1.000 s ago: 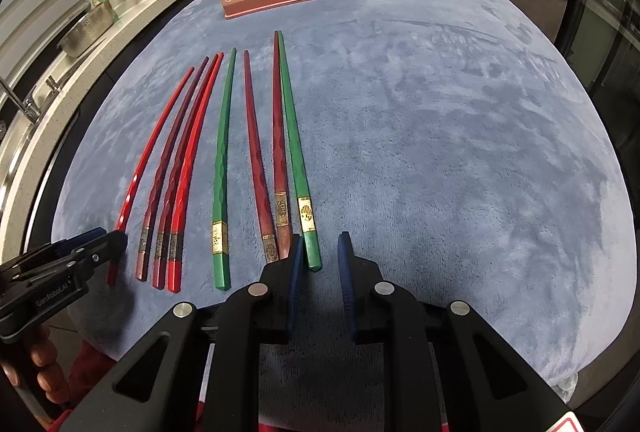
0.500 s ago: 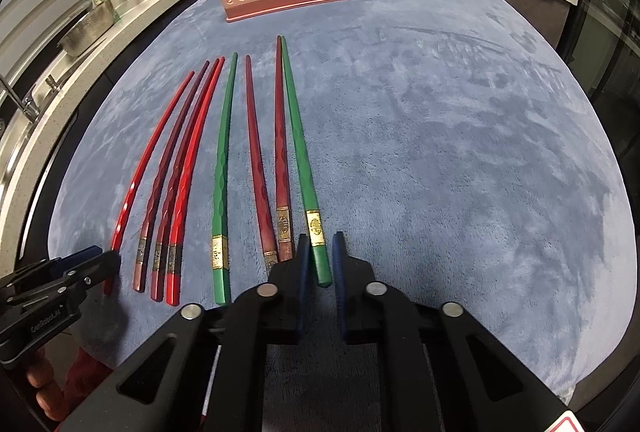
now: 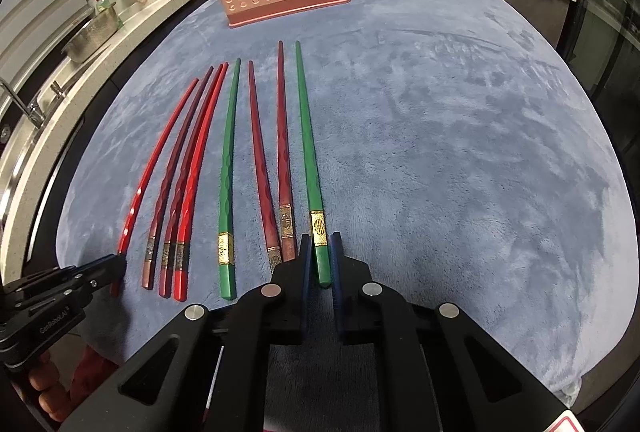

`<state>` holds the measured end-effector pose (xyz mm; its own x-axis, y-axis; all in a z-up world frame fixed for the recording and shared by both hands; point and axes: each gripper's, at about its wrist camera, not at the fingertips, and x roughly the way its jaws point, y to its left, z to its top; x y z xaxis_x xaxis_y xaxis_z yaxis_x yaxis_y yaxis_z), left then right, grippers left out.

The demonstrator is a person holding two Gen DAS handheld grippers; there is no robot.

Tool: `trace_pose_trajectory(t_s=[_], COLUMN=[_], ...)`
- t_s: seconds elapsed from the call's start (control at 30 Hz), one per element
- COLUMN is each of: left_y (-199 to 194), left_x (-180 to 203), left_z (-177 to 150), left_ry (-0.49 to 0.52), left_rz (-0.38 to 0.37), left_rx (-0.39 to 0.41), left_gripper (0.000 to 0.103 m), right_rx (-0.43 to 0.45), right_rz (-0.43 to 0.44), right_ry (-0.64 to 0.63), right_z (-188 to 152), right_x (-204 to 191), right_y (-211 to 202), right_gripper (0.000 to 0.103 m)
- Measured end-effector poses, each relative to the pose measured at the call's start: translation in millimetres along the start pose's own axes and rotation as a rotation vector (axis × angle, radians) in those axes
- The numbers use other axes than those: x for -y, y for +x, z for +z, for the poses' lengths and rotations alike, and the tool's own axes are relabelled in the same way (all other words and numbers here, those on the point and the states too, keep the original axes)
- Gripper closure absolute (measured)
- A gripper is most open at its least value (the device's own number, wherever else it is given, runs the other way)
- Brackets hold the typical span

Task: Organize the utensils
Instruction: 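Lift both chopsticks and insert them upright into the pink holder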

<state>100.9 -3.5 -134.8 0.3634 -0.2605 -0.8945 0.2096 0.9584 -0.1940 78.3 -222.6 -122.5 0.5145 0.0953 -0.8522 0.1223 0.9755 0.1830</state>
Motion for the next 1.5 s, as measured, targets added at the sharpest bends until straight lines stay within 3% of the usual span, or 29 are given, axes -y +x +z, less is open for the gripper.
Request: trace_pose_trajectory(t_s=[0.53,1.0,1.5], left_y=[-65.4,-134.3,-161.6], left_x=[6.9,8.5,23.5], left_z=[35.2,106.6,182.2], left_ry=[-0.001,0.022,0.045], left_rz=[-0.002,0.027,0.040], left_rx=[0.176,0.390,0.523], left_gripper=[0.096,0.096,0.096], right_rx=[0.148,0.317,0.437], right_rz=[0.071,0.072,0.072], right_ry=[0.074,0.076,0.058], right_z=[32.3,91.2,158.7], right_x=[10.1,24.5,27.6], right_y=[-60.5,-115.5,-140.6], right_gripper=[0.096,0.096,0.096])
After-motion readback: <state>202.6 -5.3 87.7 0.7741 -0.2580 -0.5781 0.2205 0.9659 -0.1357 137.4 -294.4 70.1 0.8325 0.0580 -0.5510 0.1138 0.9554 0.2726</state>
